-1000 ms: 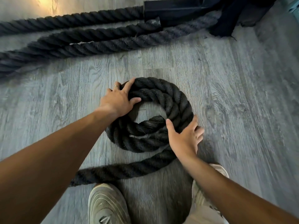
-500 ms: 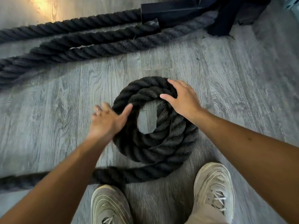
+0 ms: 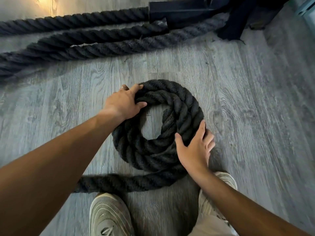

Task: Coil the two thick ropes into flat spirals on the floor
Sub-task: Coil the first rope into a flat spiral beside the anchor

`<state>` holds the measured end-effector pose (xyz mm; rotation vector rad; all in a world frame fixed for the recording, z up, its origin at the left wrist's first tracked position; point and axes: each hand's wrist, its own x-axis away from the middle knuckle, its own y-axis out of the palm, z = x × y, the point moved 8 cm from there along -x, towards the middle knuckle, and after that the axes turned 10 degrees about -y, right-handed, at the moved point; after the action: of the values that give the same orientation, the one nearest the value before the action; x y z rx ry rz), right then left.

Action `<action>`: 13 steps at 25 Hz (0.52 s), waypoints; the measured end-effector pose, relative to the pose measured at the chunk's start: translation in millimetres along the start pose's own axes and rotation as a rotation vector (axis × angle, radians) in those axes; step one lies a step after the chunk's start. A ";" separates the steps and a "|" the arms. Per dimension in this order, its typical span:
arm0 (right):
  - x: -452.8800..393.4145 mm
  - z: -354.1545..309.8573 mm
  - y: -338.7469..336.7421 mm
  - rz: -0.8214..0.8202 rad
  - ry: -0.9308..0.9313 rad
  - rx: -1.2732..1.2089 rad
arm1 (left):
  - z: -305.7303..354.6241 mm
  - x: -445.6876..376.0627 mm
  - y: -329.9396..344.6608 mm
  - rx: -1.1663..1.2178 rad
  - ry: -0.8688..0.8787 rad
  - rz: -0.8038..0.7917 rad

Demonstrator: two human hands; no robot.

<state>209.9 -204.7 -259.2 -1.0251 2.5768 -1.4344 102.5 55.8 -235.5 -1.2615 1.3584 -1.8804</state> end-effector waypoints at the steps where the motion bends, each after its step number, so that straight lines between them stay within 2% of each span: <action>1: -1.2 2.4 0.6 -0.012 -0.037 -0.003 | -1.0 0.8 0.5 -0.007 -0.010 0.004; 3: -29.4 -4.5 -1.8 -0.069 -0.151 0.031 | -12.1 10.0 5.1 0.009 -0.080 0.013; 6: -83.1 -39.0 1.2 -0.239 -0.417 0.157 | -42.9 52.7 22.3 0.085 -0.276 0.040; 8: -110.8 -70.1 5.3 -0.335 -0.584 0.242 | -51.4 92.5 40.6 0.139 -0.395 -0.015; 10: -127.8 -94.4 12.6 -0.418 -0.639 0.202 | -54.8 115.5 58.6 0.232 -0.452 -0.086; 11: -132.0 -100.3 14.4 -0.418 -0.636 0.158 | -57.1 117.4 62.9 0.229 -0.460 -0.116; 13: -127.3 -95.4 5.6 -0.281 -0.585 0.085 | -64.9 102.2 55.0 0.164 -0.463 -0.124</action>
<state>276.4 -60.8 -244.7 -1.5586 1.9997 -1.0544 -7.3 -17.4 -250.8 -1.5975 0.8850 -1.6004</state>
